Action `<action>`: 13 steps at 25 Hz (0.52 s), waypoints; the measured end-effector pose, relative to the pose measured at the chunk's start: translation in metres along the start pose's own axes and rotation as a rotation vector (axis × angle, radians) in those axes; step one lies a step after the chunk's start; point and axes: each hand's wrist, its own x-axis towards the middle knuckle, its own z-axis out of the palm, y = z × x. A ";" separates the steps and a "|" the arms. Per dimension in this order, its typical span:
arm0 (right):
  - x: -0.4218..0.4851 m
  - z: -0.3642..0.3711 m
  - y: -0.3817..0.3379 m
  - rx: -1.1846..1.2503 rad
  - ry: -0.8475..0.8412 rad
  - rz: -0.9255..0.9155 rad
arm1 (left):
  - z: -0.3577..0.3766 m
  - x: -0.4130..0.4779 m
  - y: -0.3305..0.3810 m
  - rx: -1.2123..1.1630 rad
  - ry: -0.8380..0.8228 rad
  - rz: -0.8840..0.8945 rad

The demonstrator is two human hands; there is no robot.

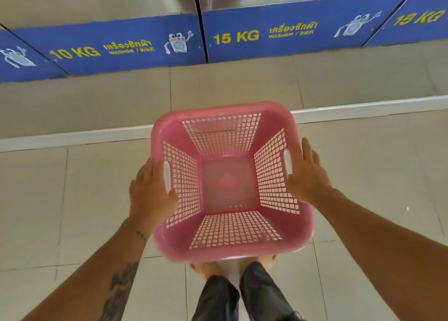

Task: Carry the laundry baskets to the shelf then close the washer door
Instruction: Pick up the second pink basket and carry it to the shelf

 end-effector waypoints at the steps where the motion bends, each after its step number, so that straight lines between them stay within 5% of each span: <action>1: 0.006 0.017 0.005 -0.035 0.023 -0.018 | 0.018 0.005 -0.004 0.027 0.027 -0.023; 7: 0.026 0.050 0.019 -0.172 0.176 -0.091 | 0.070 0.015 -0.024 -0.046 0.069 -0.010; 13: 0.011 -0.025 -0.010 -0.192 0.197 -0.136 | 0.005 0.008 -0.028 -0.203 0.131 -0.006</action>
